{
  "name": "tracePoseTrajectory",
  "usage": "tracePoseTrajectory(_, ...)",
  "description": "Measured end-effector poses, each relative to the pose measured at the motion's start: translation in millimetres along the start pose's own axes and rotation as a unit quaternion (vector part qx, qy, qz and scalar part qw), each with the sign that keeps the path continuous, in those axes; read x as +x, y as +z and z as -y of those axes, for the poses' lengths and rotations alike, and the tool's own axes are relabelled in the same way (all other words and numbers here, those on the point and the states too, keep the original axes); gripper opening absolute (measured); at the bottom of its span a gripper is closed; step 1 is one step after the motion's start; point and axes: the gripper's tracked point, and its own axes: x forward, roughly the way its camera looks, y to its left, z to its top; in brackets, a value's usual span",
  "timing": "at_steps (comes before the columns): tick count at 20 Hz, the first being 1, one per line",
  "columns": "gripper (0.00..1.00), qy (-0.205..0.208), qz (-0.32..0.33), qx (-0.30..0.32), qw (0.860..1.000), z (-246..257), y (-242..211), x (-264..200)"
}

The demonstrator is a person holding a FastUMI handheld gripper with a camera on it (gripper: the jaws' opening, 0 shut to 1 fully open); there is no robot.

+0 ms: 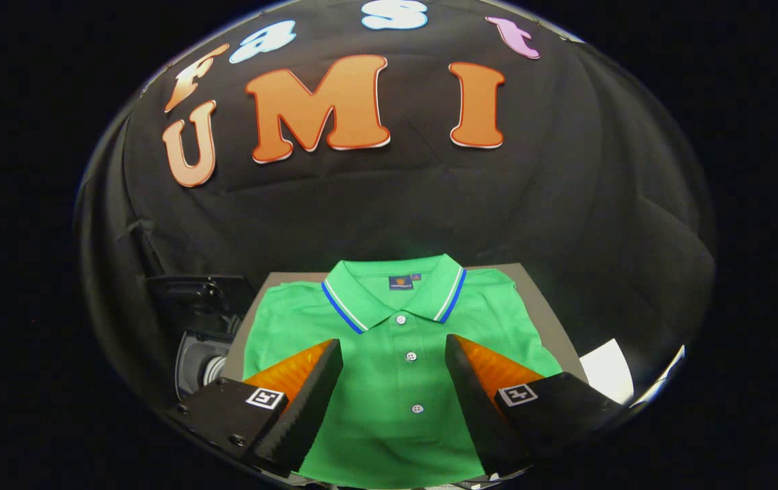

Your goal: Put the clothes into the washing machine and then close the washing machine lid.

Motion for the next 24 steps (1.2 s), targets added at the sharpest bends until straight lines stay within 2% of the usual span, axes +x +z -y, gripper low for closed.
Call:
tracePoseTrajectory(8,0.98,-0.01,-0.082,0.017,0.996,10.0,-22.7,23.8)
tracePoseTrajectory(13,0.99,-0.013,-0.12,-0.005,0.993,9.2,-25.6,24.5)
tracePoseTrajectory(21,1.0,-0.011,-0.136,-0.012,0.991,5.0,-25.5,26.0)
tracePoseTrajectory(24,0.83,0.002,-0.151,-0.029,0.988,6.1,-26.3,23.6)
